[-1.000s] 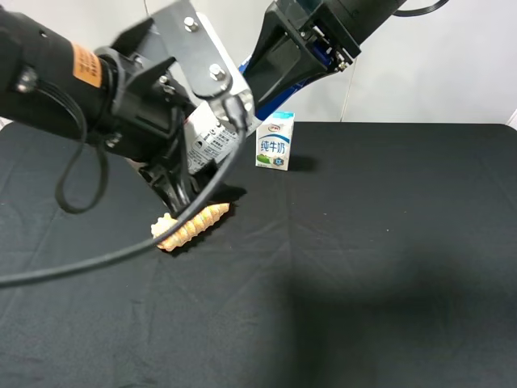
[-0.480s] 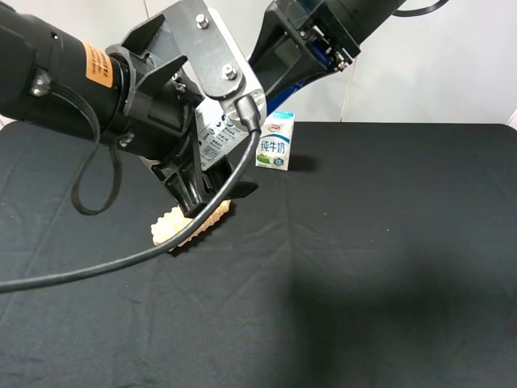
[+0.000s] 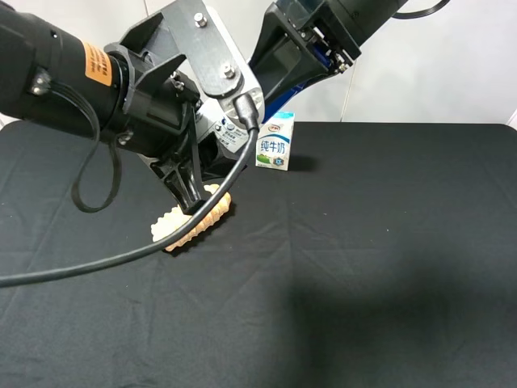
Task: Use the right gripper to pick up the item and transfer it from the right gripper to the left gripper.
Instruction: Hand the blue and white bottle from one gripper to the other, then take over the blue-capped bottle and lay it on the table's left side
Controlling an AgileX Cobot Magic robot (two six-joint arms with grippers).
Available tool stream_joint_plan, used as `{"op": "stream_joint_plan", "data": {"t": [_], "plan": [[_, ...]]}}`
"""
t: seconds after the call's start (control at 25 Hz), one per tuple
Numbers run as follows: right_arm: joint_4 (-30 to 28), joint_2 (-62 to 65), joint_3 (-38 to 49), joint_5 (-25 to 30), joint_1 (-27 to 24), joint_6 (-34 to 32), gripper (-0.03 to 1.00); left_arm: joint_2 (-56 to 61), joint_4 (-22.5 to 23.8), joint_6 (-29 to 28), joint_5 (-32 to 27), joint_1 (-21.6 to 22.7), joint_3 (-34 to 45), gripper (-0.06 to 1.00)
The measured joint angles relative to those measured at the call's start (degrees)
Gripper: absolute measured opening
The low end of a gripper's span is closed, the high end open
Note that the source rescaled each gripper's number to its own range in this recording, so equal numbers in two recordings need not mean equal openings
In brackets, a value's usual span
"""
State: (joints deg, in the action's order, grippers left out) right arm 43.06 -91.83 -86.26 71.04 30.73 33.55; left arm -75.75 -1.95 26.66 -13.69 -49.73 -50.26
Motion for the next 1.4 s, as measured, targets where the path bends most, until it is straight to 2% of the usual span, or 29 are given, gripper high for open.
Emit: {"op": "stream_joint_plan", "data": {"t": [0.28,0.32,0.36,0.4,0.44,0.52,0.68,1.04,1.4], "plan": [[-0.5,0.1,0.0,0.0,0.0,-1.6,0.02,0.0,0.0,0.0,0.4,0.0,0.0,0.07],[-0.6,0.1,0.0,0.0,0.0,-2.2,0.1,0.0,0.0,0.0,0.4,0.0,0.0,0.07],[-0.6,0.2,-0.1,-0.5,0.0,-3.0,0.39,0.0,-0.1,-0.1,0.5,0.0,0.0,0.07],[-0.8,0.2,-0.1,-0.9,0.0,-3.5,0.61,0.0,-0.3,0.0,0.4,-0.1,0.0,0.07],[-1.3,0.3,-0.1,-0.9,0.0,-3.7,0.77,-0.1,-0.3,0.0,0.4,-0.1,0.0,0.07],[-1.7,0.3,-0.1,-1.0,0.0,-3.8,0.92,-0.1,-0.3,0.0,0.4,-0.1,0.0,0.07],[-2.1,0.3,-0.1,-1.0,0.0,-3.9,0.99,-0.1,-0.4,0.0,0.4,-0.1,0.0,0.07],[-4.6,0.5,-0.1,-1.0,0.0,-6.1,1.0,-0.1,-0.5,0.0,0.5,-0.1,0.0,0.07],[-9.8,4.8,-0.1,-1.1,0.0,-9.1,1.0,-0.1,-0.5,0.0,1.1,-0.1,0.0,0.07]]}}
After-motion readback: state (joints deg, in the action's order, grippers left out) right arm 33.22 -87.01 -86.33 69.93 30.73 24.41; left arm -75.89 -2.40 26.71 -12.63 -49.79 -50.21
